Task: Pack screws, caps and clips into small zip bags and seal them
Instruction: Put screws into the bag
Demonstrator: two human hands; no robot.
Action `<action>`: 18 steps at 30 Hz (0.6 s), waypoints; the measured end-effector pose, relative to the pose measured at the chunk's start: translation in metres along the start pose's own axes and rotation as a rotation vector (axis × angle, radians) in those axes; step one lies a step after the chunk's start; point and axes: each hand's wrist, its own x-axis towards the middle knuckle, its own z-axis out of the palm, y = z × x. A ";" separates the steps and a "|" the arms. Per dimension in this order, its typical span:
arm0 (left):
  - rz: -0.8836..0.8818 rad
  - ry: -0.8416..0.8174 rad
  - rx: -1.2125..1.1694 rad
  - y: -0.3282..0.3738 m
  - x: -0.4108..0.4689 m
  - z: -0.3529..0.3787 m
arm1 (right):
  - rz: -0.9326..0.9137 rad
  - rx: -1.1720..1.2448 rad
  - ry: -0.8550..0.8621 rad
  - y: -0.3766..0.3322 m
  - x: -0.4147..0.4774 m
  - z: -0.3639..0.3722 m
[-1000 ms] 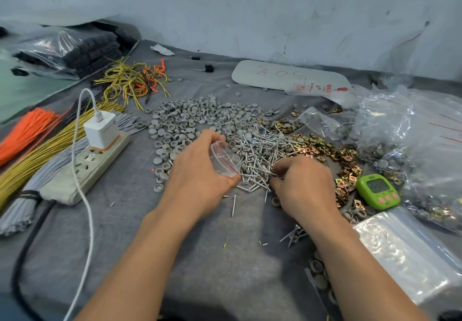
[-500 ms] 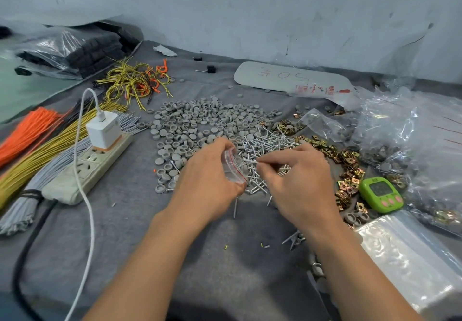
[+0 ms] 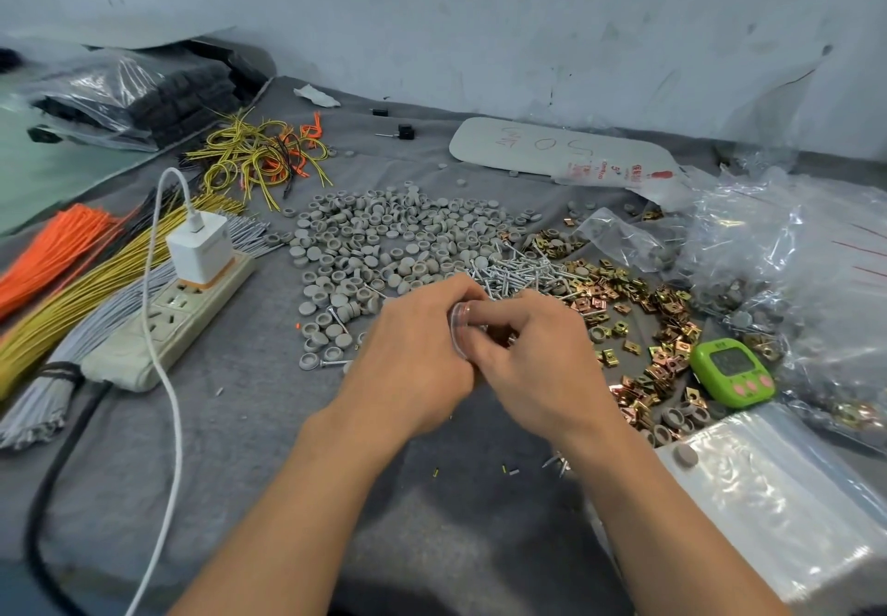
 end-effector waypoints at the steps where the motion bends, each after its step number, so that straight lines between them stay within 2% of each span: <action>1: -0.011 0.016 -0.001 0.000 0.001 -0.001 | 0.022 -0.014 0.053 0.000 0.000 -0.001; 3: -0.040 0.073 0.012 -0.002 0.003 -0.004 | 0.111 -0.046 0.142 0.001 0.000 -0.005; 5: -0.071 0.149 -0.001 -0.005 0.004 -0.008 | 0.234 -0.099 0.159 0.005 0.001 -0.011; 7: -0.103 0.212 -0.039 -0.007 0.004 -0.012 | 0.359 -0.222 0.111 0.010 0.001 -0.017; 9: -0.142 0.252 -0.062 -0.007 0.005 -0.015 | 0.446 -0.400 -0.012 0.011 0.001 -0.019; 13: -0.172 0.295 -0.077 -0.006 0.005 -0.019 | 0.471 -0.604 -0.229 0.010 0.001 -0.014; 18: -0.165 0.281 -0.060 -0.005 0.004 -0.019 | 0.463 -0.609 -0.215 0.008 0.002 -0.014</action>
